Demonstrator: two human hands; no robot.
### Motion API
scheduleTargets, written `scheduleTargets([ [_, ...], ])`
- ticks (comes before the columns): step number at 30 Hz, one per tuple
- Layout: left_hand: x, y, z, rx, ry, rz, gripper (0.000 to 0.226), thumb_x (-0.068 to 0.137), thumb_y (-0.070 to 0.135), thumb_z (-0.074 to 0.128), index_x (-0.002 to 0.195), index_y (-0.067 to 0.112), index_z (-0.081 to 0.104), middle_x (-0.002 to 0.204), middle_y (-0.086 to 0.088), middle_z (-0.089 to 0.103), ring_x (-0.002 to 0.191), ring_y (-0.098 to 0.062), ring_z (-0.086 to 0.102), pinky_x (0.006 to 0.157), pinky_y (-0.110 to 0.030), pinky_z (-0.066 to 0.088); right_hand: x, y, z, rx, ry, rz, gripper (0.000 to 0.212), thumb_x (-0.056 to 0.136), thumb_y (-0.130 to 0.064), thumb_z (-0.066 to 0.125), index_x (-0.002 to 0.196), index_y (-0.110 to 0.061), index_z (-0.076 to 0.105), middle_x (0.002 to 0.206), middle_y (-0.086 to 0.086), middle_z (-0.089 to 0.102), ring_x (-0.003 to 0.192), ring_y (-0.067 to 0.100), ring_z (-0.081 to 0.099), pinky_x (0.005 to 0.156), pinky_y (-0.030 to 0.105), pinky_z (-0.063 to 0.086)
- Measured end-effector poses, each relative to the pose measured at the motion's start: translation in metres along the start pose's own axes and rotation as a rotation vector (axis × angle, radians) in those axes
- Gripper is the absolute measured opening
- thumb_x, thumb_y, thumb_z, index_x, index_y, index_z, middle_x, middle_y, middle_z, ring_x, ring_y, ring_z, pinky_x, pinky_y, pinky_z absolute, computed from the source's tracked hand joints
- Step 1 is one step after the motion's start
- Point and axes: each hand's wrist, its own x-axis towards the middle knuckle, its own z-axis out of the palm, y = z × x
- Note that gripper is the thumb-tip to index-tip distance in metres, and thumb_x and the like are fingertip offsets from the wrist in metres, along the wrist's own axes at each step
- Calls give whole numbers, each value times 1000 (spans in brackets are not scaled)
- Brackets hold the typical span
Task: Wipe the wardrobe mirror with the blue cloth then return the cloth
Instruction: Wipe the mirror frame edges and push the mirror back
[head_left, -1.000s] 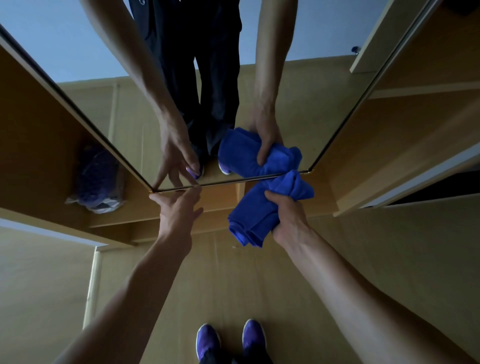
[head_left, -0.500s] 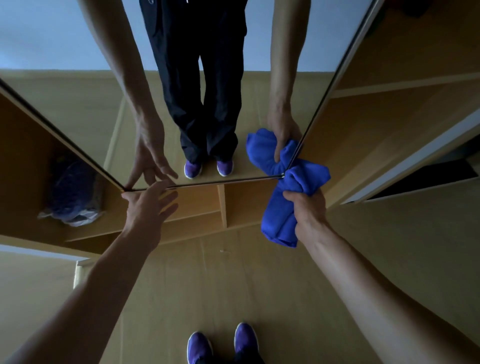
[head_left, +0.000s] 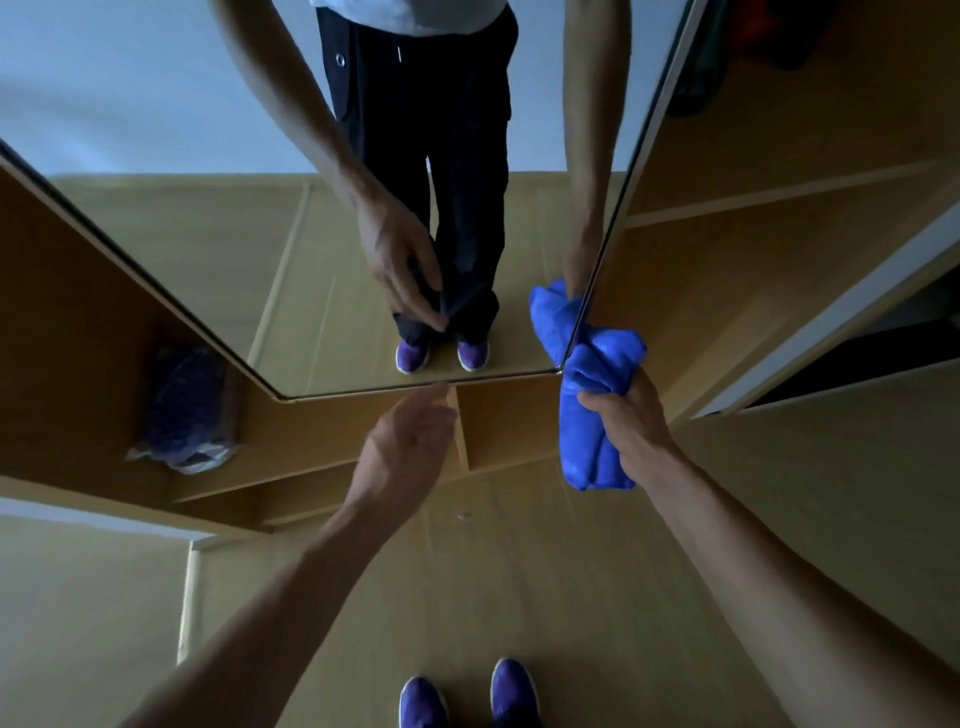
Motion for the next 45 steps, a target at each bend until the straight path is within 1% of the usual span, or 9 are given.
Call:
scheduleTargets([
  [3,-5,38,20,124,-101,189,32,84,28,54,112,35,68,95,19,71,88,-8,68,85,-34,56,-3,-4,-9,-52,-51,-38,36,88,-6,64,124,-14,62,108,1,67,109,19,62,85,28,42],
  [8,-4,79,42,229,-132,384,29,91,11,56,113,27,66,105,-4,72,99,-26,68,88,-46,55,-8,-28,-16,-128,-37,-18,41,88,-13,64,129,-9,58,118,10,66,111,26,62,98,39,47],
  [15,-11,123,55,525,-122,682,40,94,10,59,134,10,63,123,-6,64,115,-27,58,88,-47,51,-16,-39,-26,-55,-60,2,45,90,-13,65,134,-13,55,122,8,65,114,26,61,94,33,45],
  [22,-8,198,52,954,-75,1104,36,79,3,65,114,3,73,126,-8,68,131,-27,56,95,-41,52,-28,-31,-28,-79,-70,9,29,92,-16,61,120,-20,59,94,-9,60,86,13,59,74,22,41],
  [25,-13,218,49,1215,-9,1092,36,84,12,57,118,8,69,136,-6,61,137,-24,47,103,-38,43,-39,-22,-31,-50,-126,8,34,89,-9,62,122,-16,61,109,-1,67,102,17,64,77,23,45],
  [29,-30,222,45,1442,40,1092,32,86,18,46,109,19,69,114,4,64,123,-21,51,107,-38,34,-54,-18,-31,38,-105,42,26,87,-10,66,109,-22,62,95,-10,65,93,9,64,67,14,39],
  [32,-33,214,37,1466,32,1123,44,87,13,30,107,24,67,116,10,60,134,-17,44,103,-32,31,-63,-10,-27,125,-99,92,21,86,-12,69,92,-30,61,91,-11,65,83,-5,59,65,13,39],
  [38,-41,207,28,1502,33,1190,24,81,12,54,80,28,71,93,14,65,118,-11,60,85,-25,27,-73,1,-16,285,-75,160,24,83,-8,69,97,-27,61,97,-3,70,91,7,64,68,22,44],
  [45,-42,204,22,1433,7,1120,24,92,11,48,93,25,67,103,10,60,124,-13,52,86,-26,33,-88,-23,-9,347,-19,109,23,83,-7,66,91,-28,61,88,-4,68,82,6,63,70,23,46],
])
